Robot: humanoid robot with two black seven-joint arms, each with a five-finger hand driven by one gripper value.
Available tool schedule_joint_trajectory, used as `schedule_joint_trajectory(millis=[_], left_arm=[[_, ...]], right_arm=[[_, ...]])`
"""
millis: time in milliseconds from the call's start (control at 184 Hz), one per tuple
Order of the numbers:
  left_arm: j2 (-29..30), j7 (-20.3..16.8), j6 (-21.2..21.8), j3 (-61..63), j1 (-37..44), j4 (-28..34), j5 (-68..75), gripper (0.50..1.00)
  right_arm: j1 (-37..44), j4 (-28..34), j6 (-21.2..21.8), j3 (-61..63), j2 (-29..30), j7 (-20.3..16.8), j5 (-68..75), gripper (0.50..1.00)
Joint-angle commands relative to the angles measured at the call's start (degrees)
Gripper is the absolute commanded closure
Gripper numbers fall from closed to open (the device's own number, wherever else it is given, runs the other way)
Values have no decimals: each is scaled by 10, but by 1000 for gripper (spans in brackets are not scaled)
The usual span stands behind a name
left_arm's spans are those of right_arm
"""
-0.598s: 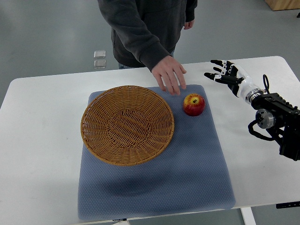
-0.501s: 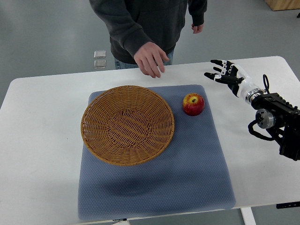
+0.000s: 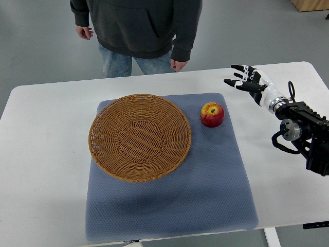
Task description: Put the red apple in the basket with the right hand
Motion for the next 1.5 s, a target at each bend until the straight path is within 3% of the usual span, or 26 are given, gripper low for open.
schedule_joint_trajectory(millis=[0, 615, 767, 974, 1197, 1496], left_arm=[[0, 0, 0, 0, 0, 1, 0, 500], [0, 0, 0, -1, 0, 1, 0, 500], [0, 0, 0, -2, 0, 1, 0, 500], [0, 0, 0, -2, 1, 1, 0, 500], [0, 0, 0, -2, 1, 1, 0, 500], [0, 0, 0, -2, 1, 1, 0, 500]], right_arm=[[0, 0, 0, 0, 0, 0, 0, 576], [0, 3, 3, -11, -1, 0, -15, 579], [-1, 4, 48, -11, 1, 12, -104, 581], [-1, 4, 64, -11, 0, 24, -175, 581], [-1, 6, 149, -12, -1, 60, -282, 583], [-2, 15, 171, -23, -6, 78, -334, 583]])
